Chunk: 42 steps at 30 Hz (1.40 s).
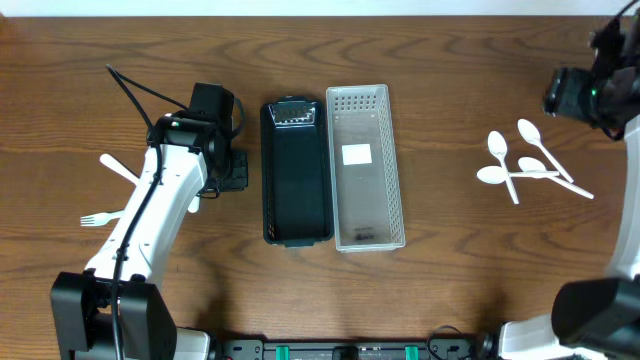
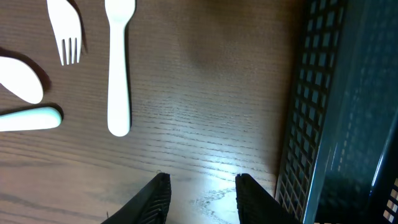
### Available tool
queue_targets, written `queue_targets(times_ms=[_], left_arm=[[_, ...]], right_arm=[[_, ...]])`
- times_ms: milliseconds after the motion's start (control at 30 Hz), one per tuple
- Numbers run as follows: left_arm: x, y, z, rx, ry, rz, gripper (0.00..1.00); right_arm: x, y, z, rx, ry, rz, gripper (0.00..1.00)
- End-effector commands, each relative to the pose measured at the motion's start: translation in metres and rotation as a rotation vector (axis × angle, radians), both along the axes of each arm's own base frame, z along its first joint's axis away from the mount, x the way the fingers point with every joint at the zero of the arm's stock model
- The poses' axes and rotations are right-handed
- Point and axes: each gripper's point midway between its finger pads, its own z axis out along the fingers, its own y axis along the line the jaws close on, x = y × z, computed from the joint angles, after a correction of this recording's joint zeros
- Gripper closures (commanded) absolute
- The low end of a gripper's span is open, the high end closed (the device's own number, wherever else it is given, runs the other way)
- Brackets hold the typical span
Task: Pack container
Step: 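Move the right gripper to the white spoons on the right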
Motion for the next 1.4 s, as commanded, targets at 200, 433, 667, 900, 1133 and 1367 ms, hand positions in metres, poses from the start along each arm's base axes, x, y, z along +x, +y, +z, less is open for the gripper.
queue_targets(times_ms=[200,433,667,900,1133,1367], left_arm=[[-0.001,0.000,-0.003,0.007,0.011,-0.008,0.62],[-0.001,0.000,-0.003,0.007,0.011,-0.008,0.62],[-0.001,0.000,-0.003,0.007,0.010,-0.008,0.62],[-0.001,0.000,-0.003,0.007,0.011,-0.008,0.62],[-0.001,0.000,-0.003,0.007,0.011,-0.008,0.62],[-0.001,0.000,-0.003,0.007,0.011,-0.008,0.62]], right_arm=[[0.002,0.000,-0.123,0.037,0.319,0.162,0.33],[0.006,0.005,-0.165,0.026,0.414,0.221,0.33],[0.008,0.027,-0.183,0.013,0.459,0.325,0.30],[0.006,0.032,-0.207,0.024,0.514,0.347,0.30],[0.004,0.031,-0.222,0.033,0.541,0.343,0.31],[0.003,0.031,-0.229,0.032,0.540,0.339,0.36]])
